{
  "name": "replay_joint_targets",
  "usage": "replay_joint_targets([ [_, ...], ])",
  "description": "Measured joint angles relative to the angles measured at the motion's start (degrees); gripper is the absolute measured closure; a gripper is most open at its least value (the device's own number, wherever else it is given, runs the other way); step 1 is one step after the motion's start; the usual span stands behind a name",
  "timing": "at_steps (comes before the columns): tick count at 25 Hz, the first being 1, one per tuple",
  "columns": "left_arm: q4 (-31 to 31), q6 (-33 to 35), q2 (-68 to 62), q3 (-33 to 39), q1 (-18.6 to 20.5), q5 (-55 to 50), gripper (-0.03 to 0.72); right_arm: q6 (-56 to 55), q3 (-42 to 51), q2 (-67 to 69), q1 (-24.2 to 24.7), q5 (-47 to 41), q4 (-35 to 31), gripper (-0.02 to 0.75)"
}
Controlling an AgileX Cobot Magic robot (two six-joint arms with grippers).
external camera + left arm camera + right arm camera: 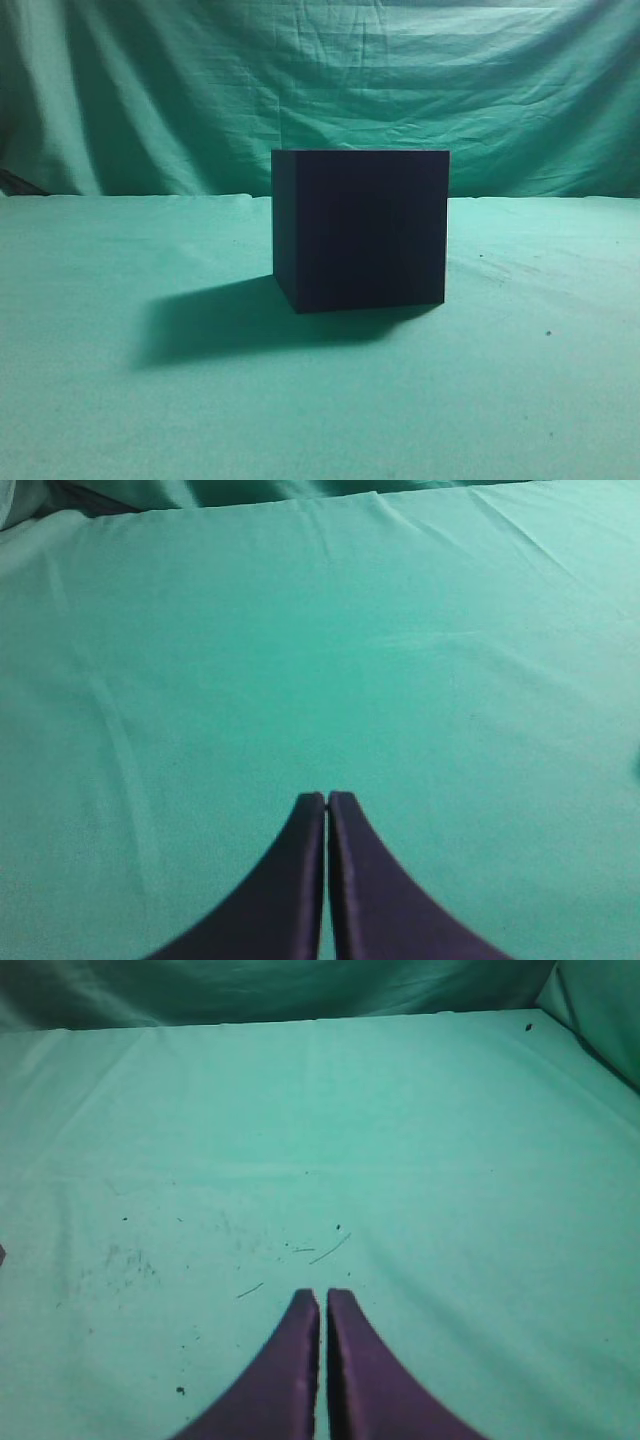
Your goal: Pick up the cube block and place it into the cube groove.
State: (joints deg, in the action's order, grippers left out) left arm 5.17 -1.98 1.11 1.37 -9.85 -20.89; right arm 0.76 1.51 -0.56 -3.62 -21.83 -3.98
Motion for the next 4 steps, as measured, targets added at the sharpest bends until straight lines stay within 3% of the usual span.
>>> replay_joint_targets([
  [4, 0.0, 0.0, 0.0, 0.0, 0.0, 0.0, 0.688, 0.0, 0.0, 0.0, 0.0, 0.1, 0.0, 0.738],
])
